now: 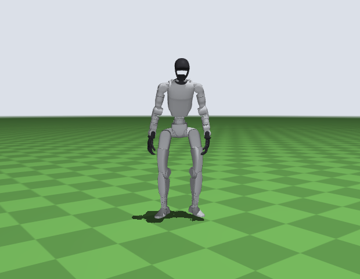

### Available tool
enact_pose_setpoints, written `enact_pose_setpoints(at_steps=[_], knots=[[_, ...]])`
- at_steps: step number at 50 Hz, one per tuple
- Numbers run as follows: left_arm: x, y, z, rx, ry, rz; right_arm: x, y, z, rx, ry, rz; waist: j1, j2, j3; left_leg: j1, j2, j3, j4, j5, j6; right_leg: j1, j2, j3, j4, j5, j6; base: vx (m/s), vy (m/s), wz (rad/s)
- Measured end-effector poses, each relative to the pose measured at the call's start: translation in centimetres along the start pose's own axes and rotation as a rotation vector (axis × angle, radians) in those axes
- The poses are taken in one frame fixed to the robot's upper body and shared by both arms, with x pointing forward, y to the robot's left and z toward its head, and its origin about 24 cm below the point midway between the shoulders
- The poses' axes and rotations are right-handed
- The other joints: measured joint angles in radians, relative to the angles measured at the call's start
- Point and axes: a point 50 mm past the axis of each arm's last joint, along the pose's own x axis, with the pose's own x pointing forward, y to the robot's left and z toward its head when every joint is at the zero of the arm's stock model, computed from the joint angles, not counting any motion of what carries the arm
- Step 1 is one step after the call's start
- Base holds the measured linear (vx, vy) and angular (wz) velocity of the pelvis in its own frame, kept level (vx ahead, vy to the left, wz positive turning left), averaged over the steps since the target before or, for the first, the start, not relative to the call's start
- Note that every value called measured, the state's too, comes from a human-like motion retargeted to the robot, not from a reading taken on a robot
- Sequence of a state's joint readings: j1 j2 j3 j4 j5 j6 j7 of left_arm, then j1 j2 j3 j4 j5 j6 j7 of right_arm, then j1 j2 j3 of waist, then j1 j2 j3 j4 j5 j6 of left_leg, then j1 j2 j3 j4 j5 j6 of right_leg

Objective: Upper body actions

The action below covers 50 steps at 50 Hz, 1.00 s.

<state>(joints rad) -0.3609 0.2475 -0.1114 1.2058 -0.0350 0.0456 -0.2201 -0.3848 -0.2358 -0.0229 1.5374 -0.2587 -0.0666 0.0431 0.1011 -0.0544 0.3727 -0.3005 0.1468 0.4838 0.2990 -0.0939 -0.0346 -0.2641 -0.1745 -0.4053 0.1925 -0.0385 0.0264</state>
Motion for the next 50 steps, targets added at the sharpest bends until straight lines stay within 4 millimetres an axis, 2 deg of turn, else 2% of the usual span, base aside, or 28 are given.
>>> enact_pose_setpoints(at_steps=[2,5,7,9,11,13,15,18,20,23,29,35,42,46,50], knots=[[-0.8,-0.3,-5.6,0.010,0.175,-0.004,-0.5,1.0,-4.5,0.022,0.132,0.034,0.003,0.004,-0.034,0.104,-0.017,0.003,-0.102,0.035,-0.011,0.092,0.011,-0.003,-0.080,0.030,0.019,0.57,0.09,-0.01],[-3.5,-0.8,-13.5,0.019,0.430,-0.013,-1.8,2.7,-10.1,-0.006,0.272,0.073,-0.016,0.007,-0.098,0.222,-0.034,-0.005,-0.208,0.067,-0.023,0.206,0.028,-0.032,-0.179,0.064,0.032,0.49,0.19,0.14],[-5.9,-1.4,-17.8,0.013,0.598,-0.018,-2.8,3.6,-12.9,-0.065,0.332,0.096,-0.035,0.012,-0.151,0.266,-0.042,-0.008,-0.256,0.081,-0.026,0.253,0.040,-0.046,-0.225,0.081,0.044,0.46,0.17,0.11],[-8.4,-2.2,-21.4,-0.007,0.759,-0.026,-3.8,4.3,-15.3,-0.123,0.390,0.128,-0.046,0.008,-0.204,0.291,-0.053,-0.006,-0.286,0.086,-0.030,0.264,0.033,-0.075,-0.225,0.075,0.051,0.35,0.16,-0.03],[-10.5,-3.5,-23.9,-0.058,0.887,-0.032,-4.6,4.8,-16.8,-0.158,0.442,0.155,-0.044,0.007,-0.244,0.295,-0.053,0.005,-0.288,0.077,-0.034,0.240,0.027,-0.037,-0.193,0.054,0.046,0.23,0.11,-0.24],[-11.9,-5.3,-25.5,-0.153,0.955,-0.033,-5.0,5.2,-17.6,-0.161,0.482,0.172,-0.051,0.010,-0.256,0.294,-0.047,0.005,-0.275,0.069,-0.037,0.239,0.031,-0.030,-0.186,0.045,0.041,0.08,0.07,-0.06],[-12.6,-6.9,-26.3,-0.290,0.964,-0.033,-5.2,5.5,-17.9,-0.139,0.504,0.184,-0.067,0.016,-0.254,0.305,-0.045,0.001,-0.273,0.064,-0.035,0.261,0.034,-0.070,-0.196,0.049,0.045,0.02,0.07,0.02],[-13.0,-8.9,-26.8,-0.487,0.939,-0.057,-5.3,5.9,-17.9,-0.080,0.504,0.190,-0.072,0.030,-0.269,0.321,-0.039,0.011,-0.277,0.060,-0.035,0.268,0.044,-0.042,-0.196,0.045,0.047,0.10,0.07,-0.12],[-12.9,-9.8,-26.7,-0.563,0.915,-0.063,-5.2,6.3,-17.8,-0.041,0.493,0.189,-0.078,0.034,-0.288,0.318,-0.038,0.005,-0.273,0.057,-0.037,0.270,0.043,-0.047,-0.200,0.046,0.048,0.13,0.06,0.12],[-12.0,-9.8,-26.0,-0.588,0.862,-0.046,-4.7,7.0,-16.7,0.001,0.442,0.191,-0.069,0.035,-0.297,0.323,-0.043,0.006,-0.275,0.057,-0.036,0.276,0.044,-0.051,-0.205,0.049,0.048,0.05,0.02,0.01],[-9.0,-7.6,-23.1,-0.439,0.744,-0.039,-3.0,7.3,-12.9,-0.046,0.278,0.240,-0.070,0.038,-0.296,0.321,-0.045,-0.012,-0.268,0.057,-0.034,0.287,0.038,-0.069,-0.204,0.048,0.051,0.00,0.01,0.11],[-5.7,-5.0,-18.6,-0.256,0.549,-0.036,-1.7,6.8,-8.8,-0.161,0.105,0.265,-0.065,0.038,-0.293,0.313,-0.049,-0.020,-0.266,0.061,-0.029,0.286,0.033,-0.087,-0.200,0.046,0.050,0.00,0.00,0.00],[-2.6,-2.9,-12.2,-0.179,0.328,0.015,-0.8,6.0,-2.6,-0.122,-0.134,0.186,-0.047,0.027,-0.256,0.244,-0.048,-0.014,-0.210,0.047,-0.016,0.216,0.012,-0.080,-0.119,0.004,0.025,-0.10,-0.05,-0.06],[-0.8,-2.0,-7.0,-0.179,0.148,0.055,-0.7,4.9,2.4,-0.116,-0.300,0.128,-0.024,0.018,-0.209,0.127,-0.014,-0.002,-0.077,-0.003,-0.012,0.088,-0.006,-0.030,0.022,-0.061,-0.004,-0.37,-0.12,-0.20],[0.3,-1.1,-0.3,-0.111,-0.055,0.064,-1.6,3.3,8.1,-0.091,-0.501,0.054,-0.037,0.029,-0.130,-0.039,0.031,-0.063,0.157,-0.100,0.003,-0.015,-0.042,-0.063,0.181,-0.136,-0.023,-0.35,-0.18,0.48]])
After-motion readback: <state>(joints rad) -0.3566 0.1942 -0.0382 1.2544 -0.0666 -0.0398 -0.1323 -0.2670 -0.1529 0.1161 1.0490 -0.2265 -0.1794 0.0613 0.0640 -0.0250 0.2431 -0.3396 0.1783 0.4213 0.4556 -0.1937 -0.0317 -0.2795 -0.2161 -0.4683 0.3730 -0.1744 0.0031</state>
